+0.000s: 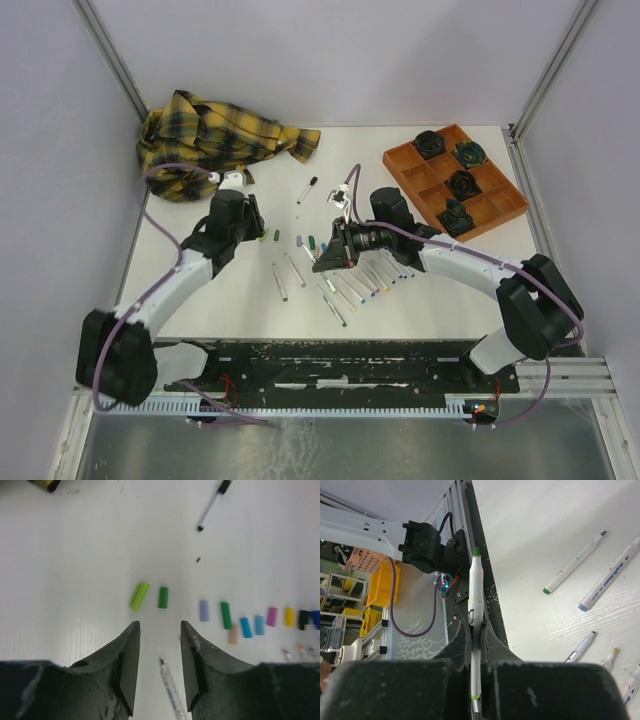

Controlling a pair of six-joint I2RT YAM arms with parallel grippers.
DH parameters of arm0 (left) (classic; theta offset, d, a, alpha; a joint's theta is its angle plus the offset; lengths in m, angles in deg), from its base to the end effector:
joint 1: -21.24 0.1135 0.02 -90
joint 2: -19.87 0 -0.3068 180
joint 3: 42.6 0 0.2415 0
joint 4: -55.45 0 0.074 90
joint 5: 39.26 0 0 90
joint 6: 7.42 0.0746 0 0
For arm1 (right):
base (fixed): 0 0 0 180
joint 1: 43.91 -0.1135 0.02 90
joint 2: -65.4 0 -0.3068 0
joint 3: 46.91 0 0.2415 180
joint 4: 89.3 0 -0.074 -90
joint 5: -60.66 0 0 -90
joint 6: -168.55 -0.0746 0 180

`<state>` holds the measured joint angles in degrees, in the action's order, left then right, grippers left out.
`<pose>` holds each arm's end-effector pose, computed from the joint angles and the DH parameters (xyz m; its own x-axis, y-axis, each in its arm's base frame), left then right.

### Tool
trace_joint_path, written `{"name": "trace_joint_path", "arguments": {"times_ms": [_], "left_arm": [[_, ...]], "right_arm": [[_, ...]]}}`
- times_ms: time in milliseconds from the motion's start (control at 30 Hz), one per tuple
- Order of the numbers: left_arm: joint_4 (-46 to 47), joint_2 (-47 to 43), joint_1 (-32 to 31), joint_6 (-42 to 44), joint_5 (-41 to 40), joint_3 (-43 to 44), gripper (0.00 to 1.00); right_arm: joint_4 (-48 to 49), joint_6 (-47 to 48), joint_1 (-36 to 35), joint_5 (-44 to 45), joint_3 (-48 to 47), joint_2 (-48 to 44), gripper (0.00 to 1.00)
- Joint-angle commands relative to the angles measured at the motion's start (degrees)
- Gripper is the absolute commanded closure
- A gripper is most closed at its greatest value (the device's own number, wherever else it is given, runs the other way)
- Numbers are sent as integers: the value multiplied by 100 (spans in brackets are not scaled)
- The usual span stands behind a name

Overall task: Open the pen caps
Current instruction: Place the pen cap at the center of the board.

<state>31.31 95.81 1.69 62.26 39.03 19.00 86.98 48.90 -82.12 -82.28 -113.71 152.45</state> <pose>0.2826 -0.0843 0.2598 -0.6117 -0.1436 -0.7780 -0.0368 0.9875 -0.1534 0.2299 0.2568 0.2880 -0.7453 -0.2073 -0.6337 -0.6640 0.1439 0.7338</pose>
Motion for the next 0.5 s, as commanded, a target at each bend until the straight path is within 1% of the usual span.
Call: {"name": "trace_joint_path", "arguments": {"times_ms": [0,67,200,267,333,433,467], "left_arm": [[655,-1712,44,-391,629,-627,56],[868,-2515,42,-621,796,-870,50],[680,-3950,39,-868,719,-932,36],[497,-4600,39,-850,733,-856,34],[175,-5023,41,-749,660,-680,34],[-367,-5528,40,-461,341,-535,34],[-516,-5671,39,-359,165,-535,34]], "right_arm": [[-348,110,-113,305,-411,143,100],[-470,121,-174,512,-443,184,100],[-885,141,-363,1029,-663,355,100],[-1165,166,-515,1480,-849,482,100],[-1490,183,-797,2016,-1060,614,100],[-2151,97,-1229,2974,-1562,967,99],[-2390,52,-1361,3305,-1909,1128,100]]}}
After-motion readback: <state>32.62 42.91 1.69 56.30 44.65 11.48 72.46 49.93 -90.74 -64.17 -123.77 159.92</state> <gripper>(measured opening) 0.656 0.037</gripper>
